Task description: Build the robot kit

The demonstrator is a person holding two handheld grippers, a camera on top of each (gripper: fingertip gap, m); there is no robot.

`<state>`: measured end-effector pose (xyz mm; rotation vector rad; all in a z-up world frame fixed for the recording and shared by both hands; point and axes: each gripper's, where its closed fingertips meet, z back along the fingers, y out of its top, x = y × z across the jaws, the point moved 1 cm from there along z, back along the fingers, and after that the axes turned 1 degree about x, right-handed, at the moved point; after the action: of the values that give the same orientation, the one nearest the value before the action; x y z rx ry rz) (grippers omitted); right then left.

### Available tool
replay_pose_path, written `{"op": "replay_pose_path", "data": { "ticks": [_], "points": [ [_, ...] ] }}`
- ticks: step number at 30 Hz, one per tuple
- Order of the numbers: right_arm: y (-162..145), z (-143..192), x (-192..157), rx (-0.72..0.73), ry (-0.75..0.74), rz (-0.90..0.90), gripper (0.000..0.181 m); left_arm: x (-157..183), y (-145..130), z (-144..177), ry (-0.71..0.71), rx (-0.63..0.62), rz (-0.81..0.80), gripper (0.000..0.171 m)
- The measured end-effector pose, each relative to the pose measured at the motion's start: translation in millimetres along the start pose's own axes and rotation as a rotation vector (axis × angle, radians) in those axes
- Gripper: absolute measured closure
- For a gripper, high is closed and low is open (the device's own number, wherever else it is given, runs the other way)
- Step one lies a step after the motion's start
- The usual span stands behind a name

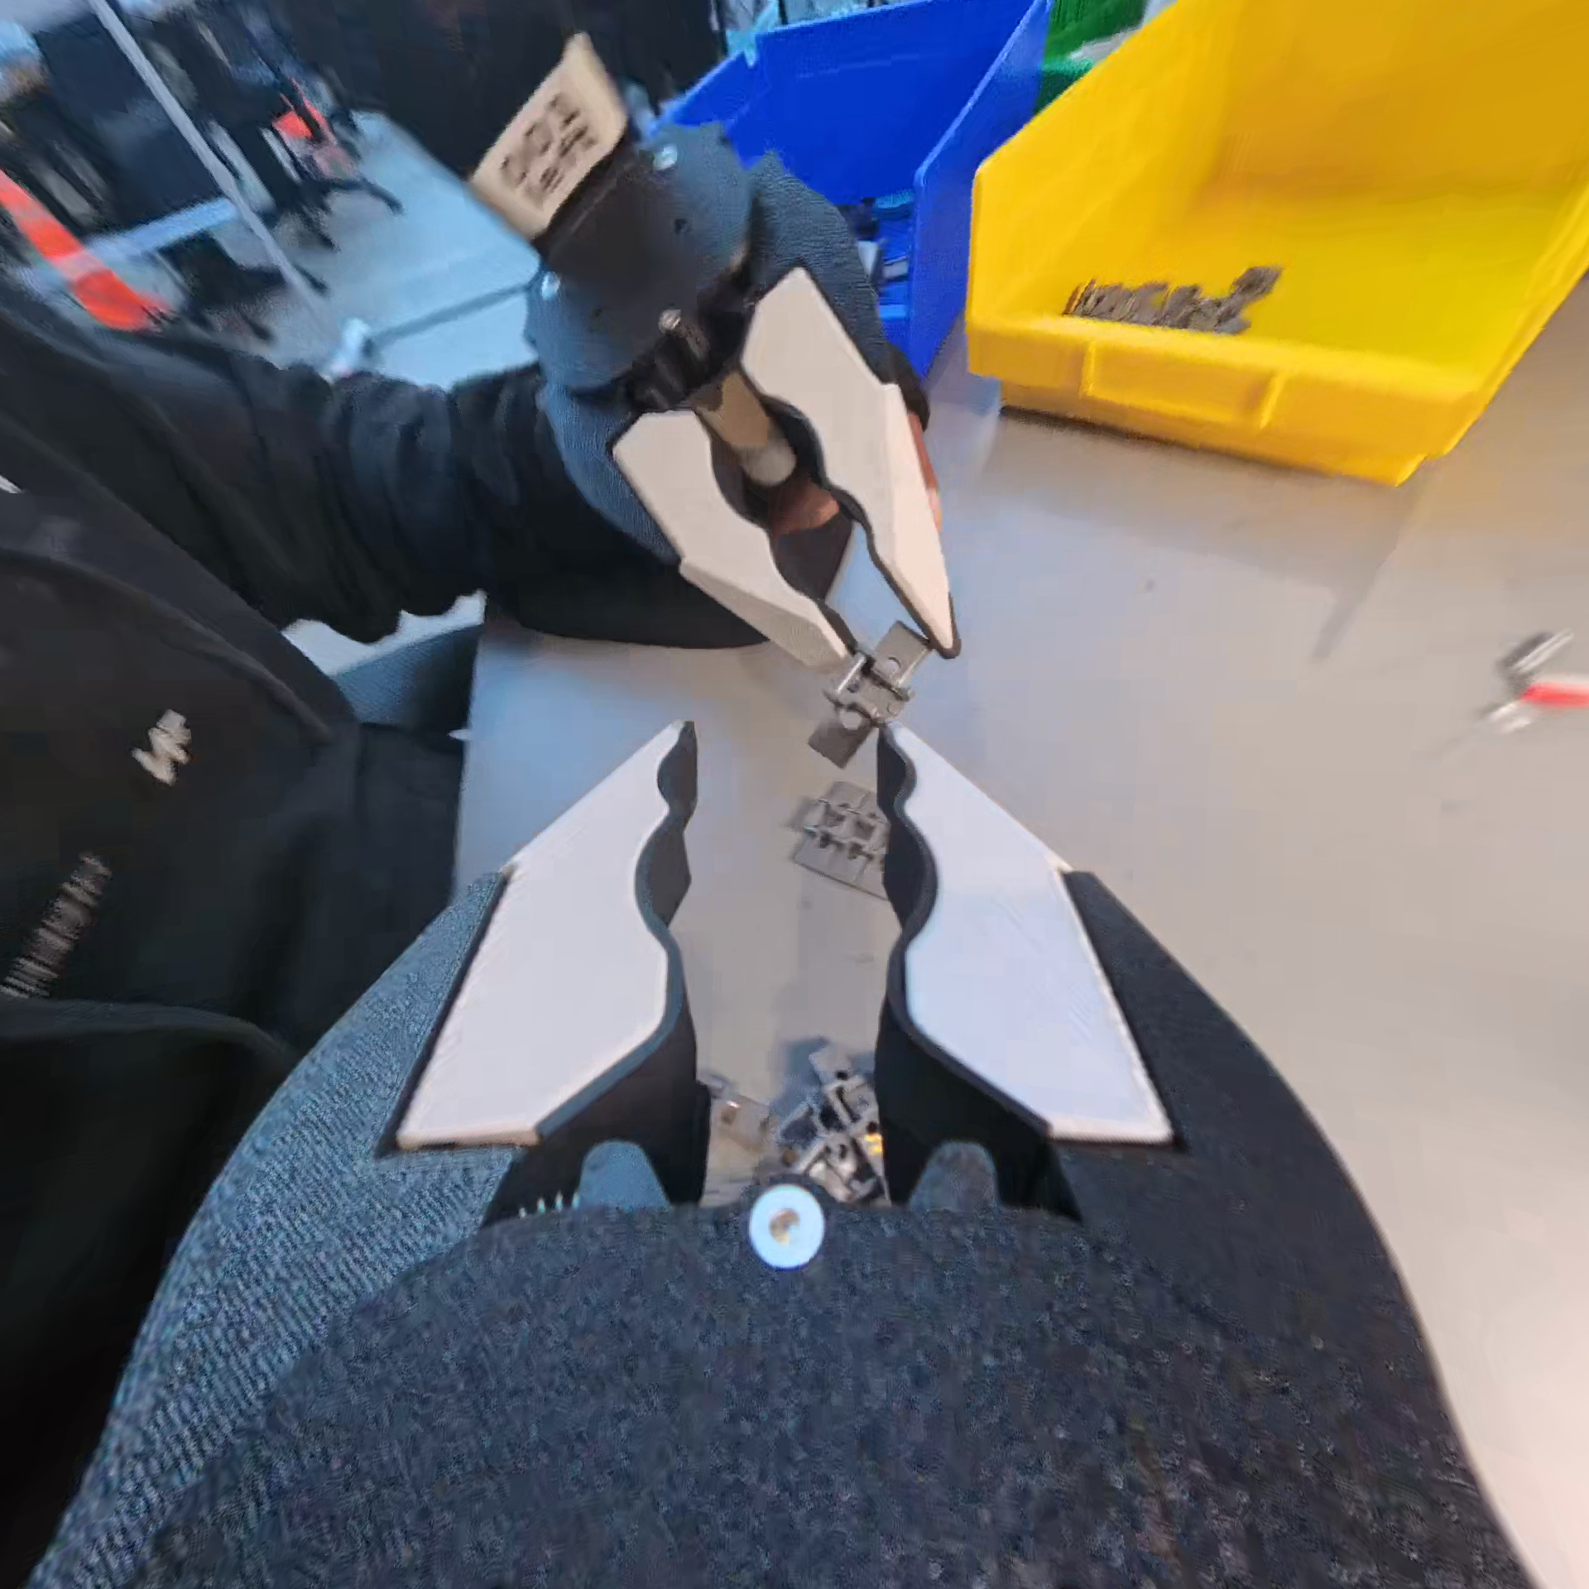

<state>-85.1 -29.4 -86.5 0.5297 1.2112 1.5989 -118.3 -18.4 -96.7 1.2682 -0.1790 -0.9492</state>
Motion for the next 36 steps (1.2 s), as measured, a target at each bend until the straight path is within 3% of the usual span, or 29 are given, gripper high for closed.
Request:
{"op": "replay_pose_path", "data": {
  "ticks": [3, 8, 11, 17, 21, 25, 27, 31, 36],
  "points": [
    [3.7, -1.5, 5.2, 0.036, 0.047, -0.11, 0.142, -3.1, 1.0, 1.3, 0.107, -0.023, -0.183, 0.159],
    [12.8, -1.9, 14.7, 0.088, 0.06, -0.175, 0.152, 0.4, 13.5, 4.6, 0.169, 0.02, -0.335, 0.158],
    [13.7, -4.9, 12.5, 0.067, 0.108, -0.209, 0.166, 3.6, 17.2, 4.4, 0.196, 0.025, -0.401, 0.158],
    [19.1, -3.3, 15.6, 0.066, 0.17, -0.27, 0.172, -1.2, 17.6, 5.5, 0.254, 0.004, -0.456, 0.159],
    [12.9, -5.9, 34.2, 0.007, 0.072, -0.246, 0.174, -10.6, 0.1, -1.5, 0.198, -0.047, -0.204, 0.158],
    [-29.2, -9.4, 74.4, -0.268, -0.179, -0.164, 0.174, -3.4, -28.5, -10.8, -0.007, -0.139, 0.157, 0.158],
    [-43.5, -16.2, 78.3, -0.345, -0.208, -0.168, 0.174, 8.1, -40.2, -15.3, -0.122, -0.191, 0.283, 0.162],
    [-57.8, -24.5, 79.0, -0.452, -0.229, -0.145, 0.174, 23.1, -59.6, -22.4, -0.192, -0.321, 0.303, 0.169],
    [-58.4, -24.5, 78.5, -0.496, -0.246, -0.115, 0.174, 30.4, -66.5, -29.9, -0.202, -0.386, 0.28, 0.168]
  ]
}}
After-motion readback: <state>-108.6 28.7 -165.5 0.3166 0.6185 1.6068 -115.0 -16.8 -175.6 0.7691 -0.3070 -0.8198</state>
